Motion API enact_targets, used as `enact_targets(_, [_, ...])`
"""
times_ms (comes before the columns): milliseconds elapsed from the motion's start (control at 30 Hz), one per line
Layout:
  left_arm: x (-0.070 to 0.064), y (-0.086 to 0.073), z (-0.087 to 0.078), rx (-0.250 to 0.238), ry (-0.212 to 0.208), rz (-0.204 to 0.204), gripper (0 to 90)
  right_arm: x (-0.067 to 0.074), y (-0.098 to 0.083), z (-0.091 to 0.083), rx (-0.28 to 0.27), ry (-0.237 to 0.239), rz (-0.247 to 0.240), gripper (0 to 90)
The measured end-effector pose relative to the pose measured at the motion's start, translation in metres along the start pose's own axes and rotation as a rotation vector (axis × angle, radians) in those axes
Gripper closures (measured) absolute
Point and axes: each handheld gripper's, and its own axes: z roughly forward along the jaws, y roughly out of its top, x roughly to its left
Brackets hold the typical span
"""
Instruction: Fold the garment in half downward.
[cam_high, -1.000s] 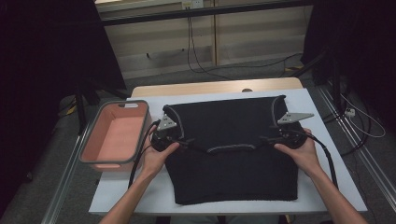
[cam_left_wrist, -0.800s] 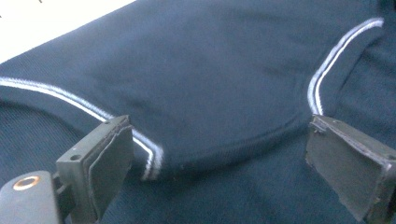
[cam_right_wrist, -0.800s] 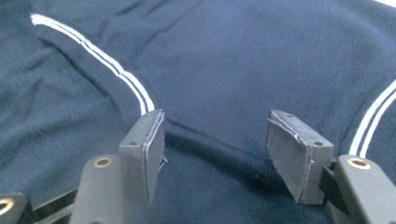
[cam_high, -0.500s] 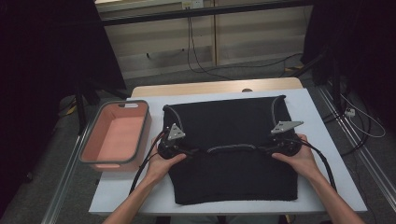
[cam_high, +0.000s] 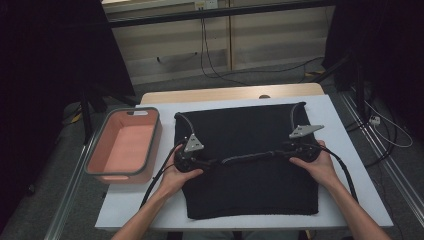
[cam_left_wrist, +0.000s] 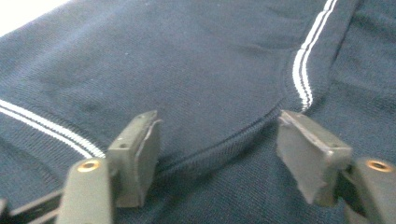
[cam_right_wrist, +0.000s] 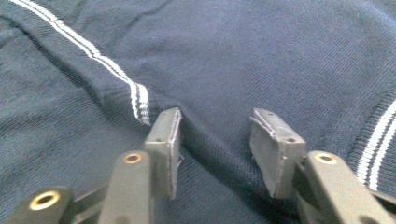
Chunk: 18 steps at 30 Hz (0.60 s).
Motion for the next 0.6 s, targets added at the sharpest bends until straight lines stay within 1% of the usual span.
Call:
enact_targets(67, [0.0016, 0.0, 0.0013, -0.006, -0.036, -0.04, 38.9, -0.0011, -0.0002, 0.0008, -0.003, 0.007, 0.015, 59.4])
enact_targets(133, [-0.0002, 0.001, 0.0012, -0.004, -0.024, -0.022, 42.2, -0.0024, -0.0008, 0.0009, -0.007, 0.007, 0.027, 64.5])
enact_targets(200, [-0.0001, 0.0007, 0.0014, 0.001, -0.029, -0.024, 43.4, -0.0039, -0.0013, 0.0007, -0.011, 0.012, 0.04, 71.1])
enact_targets(267, [0.0, 0.0002, 0.0019, 0.002, -0.022, -0.012, 44.9, -0.0044, -0.0014, 0.0014, -0.016, 0.017, 0.045, 75.4])
enact_targets(300, [-0.0009, 0.0, 0.0027, 0.004, -0.021, -0.012, 45.0, -0.0041, -0.0012, 0.0017, -0.017, 0.023, 0.049, 78.3])
enact_targets(333, [-0.0016, -0.0003, 0.0037, 0.007, -0.014, -0.002, 45.6, -0.0041, -0.0011, 0.0019, -0.017, 0.033, 0.056, 80.5])
enact_targets(367, [-0.0035, -0.0007, 0.0054, 0.007, -0.011, -0.004, 46.4, -0.004, -0.0009, 0.002, -0.017, 0.035, 0.057, 82.2])
enact_targets(400, [-0.0044, -0.0012, 0.0073, 0.013, -0.005, 0.008, 48.4, -0.0038, -0.0006, 0.0019, -0.017, 0.032, 0.054, 83.7])
enact_targets(433, [-0.0038, -0.0014, 0.0081, 0.014, -0.011, 0.011, 51.3, -0.0036, -0.0003, 0.0018, -0.016, 0.029, 0.054, 84.5])
enact_targets(467, [-0.0032, -0.0008, 0.0082, 0.01, -0.017, 0.003, 54.5, -0.0033, 0.0, 0.0016, -0.017, 0.028, 0.055, 85.0])
enact_targets(567, [0.0002, 0.0003, 0.0049, 0.004, -0.019, -0.015, 69.7, -0.0027, 0.0006, -0.0003, -0.019, 0.025, 0.052, 85.7])
enact_targets(600, [0.0014, 0.0002, 0.004, 0.005, -0.023, -0.023, 73.5, -0.0026, 0.0011, -0.0019, -0.023, 0.026, 0.054, 85.8])
